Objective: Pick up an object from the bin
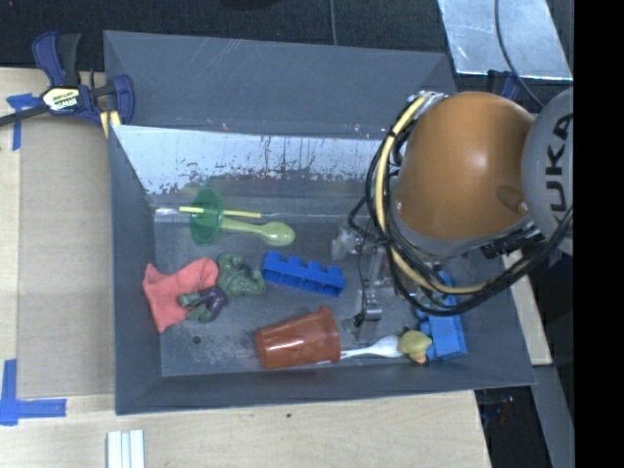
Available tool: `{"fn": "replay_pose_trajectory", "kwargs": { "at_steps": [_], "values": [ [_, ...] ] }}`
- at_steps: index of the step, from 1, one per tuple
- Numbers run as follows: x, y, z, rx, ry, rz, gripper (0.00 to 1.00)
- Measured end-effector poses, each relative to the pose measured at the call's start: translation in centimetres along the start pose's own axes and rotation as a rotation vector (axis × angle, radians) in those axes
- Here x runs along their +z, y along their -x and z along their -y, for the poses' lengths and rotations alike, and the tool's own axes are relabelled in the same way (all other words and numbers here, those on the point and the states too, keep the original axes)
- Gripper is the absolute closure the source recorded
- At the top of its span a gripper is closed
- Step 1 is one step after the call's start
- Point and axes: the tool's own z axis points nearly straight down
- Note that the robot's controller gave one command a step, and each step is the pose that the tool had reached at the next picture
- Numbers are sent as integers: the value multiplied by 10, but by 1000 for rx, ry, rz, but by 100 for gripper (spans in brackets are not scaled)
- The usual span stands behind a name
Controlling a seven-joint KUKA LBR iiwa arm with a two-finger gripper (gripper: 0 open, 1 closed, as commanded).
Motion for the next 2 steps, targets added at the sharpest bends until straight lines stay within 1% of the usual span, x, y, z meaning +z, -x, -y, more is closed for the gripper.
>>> {"fn": "replay_pose_trajectory", "kwargs": {
  "at_steps": [1, 2],
  "values": [
    [-3, 1, 0, 2, 1, 7, 0],
    [74, 6, -9, 59, 2, 13, 0]
  ]
}}
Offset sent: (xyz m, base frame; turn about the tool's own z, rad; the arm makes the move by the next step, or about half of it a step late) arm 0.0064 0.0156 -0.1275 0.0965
